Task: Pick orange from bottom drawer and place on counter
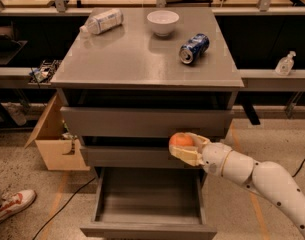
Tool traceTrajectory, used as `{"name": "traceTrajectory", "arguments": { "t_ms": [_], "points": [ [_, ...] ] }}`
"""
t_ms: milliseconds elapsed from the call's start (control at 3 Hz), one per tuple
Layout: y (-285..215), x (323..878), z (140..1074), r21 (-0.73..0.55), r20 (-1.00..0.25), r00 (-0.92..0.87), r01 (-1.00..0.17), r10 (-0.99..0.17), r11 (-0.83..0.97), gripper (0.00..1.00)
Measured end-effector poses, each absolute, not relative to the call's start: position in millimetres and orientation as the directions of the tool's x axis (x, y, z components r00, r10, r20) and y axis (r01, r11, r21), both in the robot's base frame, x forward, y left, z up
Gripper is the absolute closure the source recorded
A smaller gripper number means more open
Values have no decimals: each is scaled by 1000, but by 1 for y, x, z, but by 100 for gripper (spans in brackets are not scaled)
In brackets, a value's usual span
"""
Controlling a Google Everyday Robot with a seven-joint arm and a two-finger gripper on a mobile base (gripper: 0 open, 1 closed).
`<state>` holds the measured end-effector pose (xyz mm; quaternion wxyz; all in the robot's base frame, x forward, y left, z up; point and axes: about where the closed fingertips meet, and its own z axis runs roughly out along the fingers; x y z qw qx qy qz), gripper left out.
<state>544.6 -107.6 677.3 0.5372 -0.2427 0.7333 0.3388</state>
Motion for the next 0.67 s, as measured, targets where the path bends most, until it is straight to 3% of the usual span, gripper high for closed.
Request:
{"name": "traceTrajectory", "arguments": {
  "t_ms": [667],
  "points": [
    [-95, 574, 757, 10, -992, -82, -794, -91, 608, 100]
  ]
}}
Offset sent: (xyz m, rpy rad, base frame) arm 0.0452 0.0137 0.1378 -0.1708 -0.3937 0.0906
